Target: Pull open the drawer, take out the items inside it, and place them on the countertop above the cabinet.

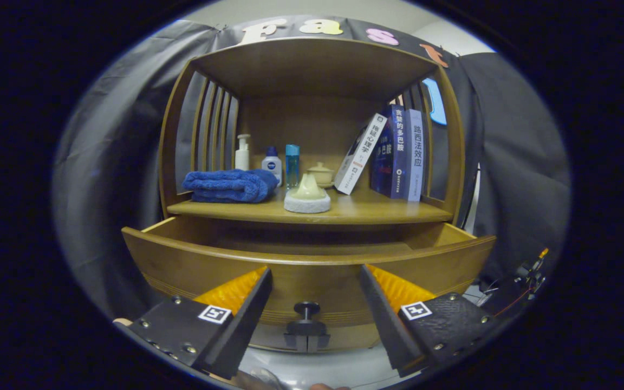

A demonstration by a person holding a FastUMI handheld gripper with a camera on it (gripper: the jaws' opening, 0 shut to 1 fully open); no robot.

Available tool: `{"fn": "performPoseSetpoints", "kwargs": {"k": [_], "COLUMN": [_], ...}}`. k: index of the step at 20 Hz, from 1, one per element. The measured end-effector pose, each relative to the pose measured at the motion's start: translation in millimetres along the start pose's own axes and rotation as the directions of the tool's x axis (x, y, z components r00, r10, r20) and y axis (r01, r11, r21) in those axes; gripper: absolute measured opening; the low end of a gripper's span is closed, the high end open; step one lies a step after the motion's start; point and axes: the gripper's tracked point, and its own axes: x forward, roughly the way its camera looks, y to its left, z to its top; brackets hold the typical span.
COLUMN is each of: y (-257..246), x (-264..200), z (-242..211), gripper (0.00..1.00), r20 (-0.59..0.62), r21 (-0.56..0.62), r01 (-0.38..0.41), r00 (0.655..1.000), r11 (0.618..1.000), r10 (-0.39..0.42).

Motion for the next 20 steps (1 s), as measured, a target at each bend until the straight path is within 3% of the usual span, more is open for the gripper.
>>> {"fn": "performPoseSetpoints", "kwargs": {"k": [20], "y": [6.3], "x": [56.1], "z": [6.8], "gripper": [0.99], "r20": [-0.005], "r21": [-0.038], "r01": [0.022], "r00": [1.000], "r11": [0.999], "r10": [-0.022]}}
